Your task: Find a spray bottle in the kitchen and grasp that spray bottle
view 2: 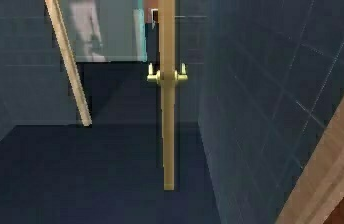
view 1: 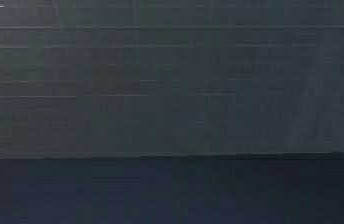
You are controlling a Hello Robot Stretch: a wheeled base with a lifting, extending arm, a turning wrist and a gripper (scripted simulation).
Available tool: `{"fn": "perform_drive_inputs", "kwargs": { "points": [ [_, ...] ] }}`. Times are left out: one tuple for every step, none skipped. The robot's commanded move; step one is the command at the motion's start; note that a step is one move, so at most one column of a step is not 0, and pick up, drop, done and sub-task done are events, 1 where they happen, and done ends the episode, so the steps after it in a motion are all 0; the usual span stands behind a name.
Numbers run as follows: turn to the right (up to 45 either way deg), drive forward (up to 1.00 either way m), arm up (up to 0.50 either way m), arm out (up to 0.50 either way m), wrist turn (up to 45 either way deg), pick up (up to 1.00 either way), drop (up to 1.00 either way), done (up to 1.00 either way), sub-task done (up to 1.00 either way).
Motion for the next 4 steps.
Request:
{"fn": "perform_drive_inputs", "kwargs": {
  "points": [
    [45.0, 0.00, 0.00, 0.00, 0.0, 0.00, 0.00, 0.00, 0.00],
    [0.0, 1.00, 0.00, 0.00, 0.0, 0.00, 0.00, 0.00, 0.00],
    [9.0, 0.00, 0.00, 0.00, 0.0, 0.00, 0.00, 0.00, 0.00],
    [0.0, 0.15, 0.00, 0.00, 0.0, 0.00, 0.00, 0.00, 0.00]
  ]
}}
